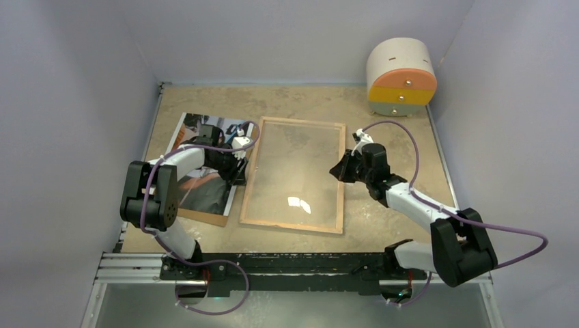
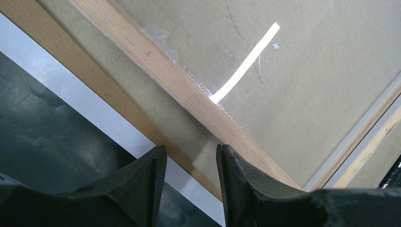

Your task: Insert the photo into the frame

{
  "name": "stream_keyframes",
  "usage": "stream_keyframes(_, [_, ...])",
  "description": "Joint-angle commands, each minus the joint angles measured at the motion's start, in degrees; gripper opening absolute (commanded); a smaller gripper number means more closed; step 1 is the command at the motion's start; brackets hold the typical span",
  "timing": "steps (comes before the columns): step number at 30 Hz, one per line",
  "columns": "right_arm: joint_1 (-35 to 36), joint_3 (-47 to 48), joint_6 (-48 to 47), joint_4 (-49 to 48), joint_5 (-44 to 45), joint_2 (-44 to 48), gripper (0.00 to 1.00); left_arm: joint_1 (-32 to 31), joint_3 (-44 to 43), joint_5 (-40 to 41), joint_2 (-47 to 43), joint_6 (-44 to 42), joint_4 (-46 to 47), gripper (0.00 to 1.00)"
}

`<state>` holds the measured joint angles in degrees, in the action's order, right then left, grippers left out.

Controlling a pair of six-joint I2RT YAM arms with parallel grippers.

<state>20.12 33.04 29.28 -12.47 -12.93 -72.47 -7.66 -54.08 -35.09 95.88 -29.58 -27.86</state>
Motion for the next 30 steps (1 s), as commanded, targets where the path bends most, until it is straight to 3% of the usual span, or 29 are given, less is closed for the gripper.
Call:
stream_keyframes(1, [-0.3, -2.6, -0.7, -10.2, 1.8, 2.5, 0.00, -0.5, 0.4, 0.1, 0.7, -0.4, 1.1, 0.46])
stream_keyframes(30, [-0.2, -11.9, 1.1, -23.1, -1.1, 8.7, 0.00, -1.0, -0.3, 1.1, 2.6, 0.0, 1.9, 0.44])
